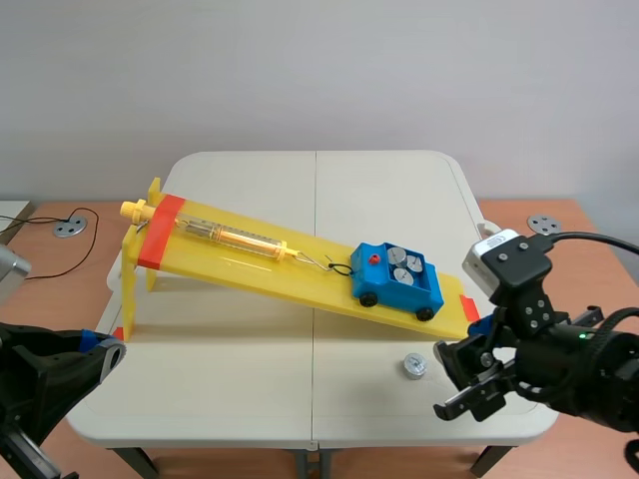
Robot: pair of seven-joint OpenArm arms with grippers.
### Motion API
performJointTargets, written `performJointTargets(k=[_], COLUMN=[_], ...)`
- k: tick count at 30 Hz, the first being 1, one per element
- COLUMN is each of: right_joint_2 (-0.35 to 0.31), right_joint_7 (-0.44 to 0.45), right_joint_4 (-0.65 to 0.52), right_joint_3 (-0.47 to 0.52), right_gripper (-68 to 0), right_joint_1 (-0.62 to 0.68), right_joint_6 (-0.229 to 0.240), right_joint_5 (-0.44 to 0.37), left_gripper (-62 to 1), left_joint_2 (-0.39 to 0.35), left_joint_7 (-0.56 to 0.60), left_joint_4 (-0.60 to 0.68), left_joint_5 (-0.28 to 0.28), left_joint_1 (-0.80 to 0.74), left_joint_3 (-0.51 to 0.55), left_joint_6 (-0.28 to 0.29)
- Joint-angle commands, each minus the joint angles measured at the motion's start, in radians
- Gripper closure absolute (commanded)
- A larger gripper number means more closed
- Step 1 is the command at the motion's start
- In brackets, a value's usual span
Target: Place the four metal weights on the blue cart on the ramp.
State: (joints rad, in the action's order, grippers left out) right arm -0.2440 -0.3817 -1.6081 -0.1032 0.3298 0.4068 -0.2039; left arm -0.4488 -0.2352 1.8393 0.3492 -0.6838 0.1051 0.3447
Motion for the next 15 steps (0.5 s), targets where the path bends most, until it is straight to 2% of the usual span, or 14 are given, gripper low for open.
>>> performJointTargets(k=[1, 7, 15], right_joint_2=[-0.002, 0.043, 0.084], right_joint_7=[0.136, 0.161, 0.189], right_joint_4=[-0.016, 0.073, 0.153], right_joint_3=[0.014, -0.036, -0.091], right_gripper=[-27.9, -27.9, -27.8], right_joint_1=[-0.093, -0.146, -0.199], right_joint_6=[-0.027, -0.06, -0.13], right_joint_5=[-0.027, 0.005, 0.067], left_gripper=[-3.6, -3.6, -3.6], left_joint_2=[0.022, 0.022, 0.022], left_joint_7=[0.103, 0.103, 0.103], left_joint_4=[0.071, 0.071, 0.071], left_joint_5=[0.074, 0.074, 0.074], left_joint_1=[0.022, 0.022, 0.022], left_joint_3=[0.013, 0.013, 0.013], left_joint_6=[0.018, 0.018, 0.018])
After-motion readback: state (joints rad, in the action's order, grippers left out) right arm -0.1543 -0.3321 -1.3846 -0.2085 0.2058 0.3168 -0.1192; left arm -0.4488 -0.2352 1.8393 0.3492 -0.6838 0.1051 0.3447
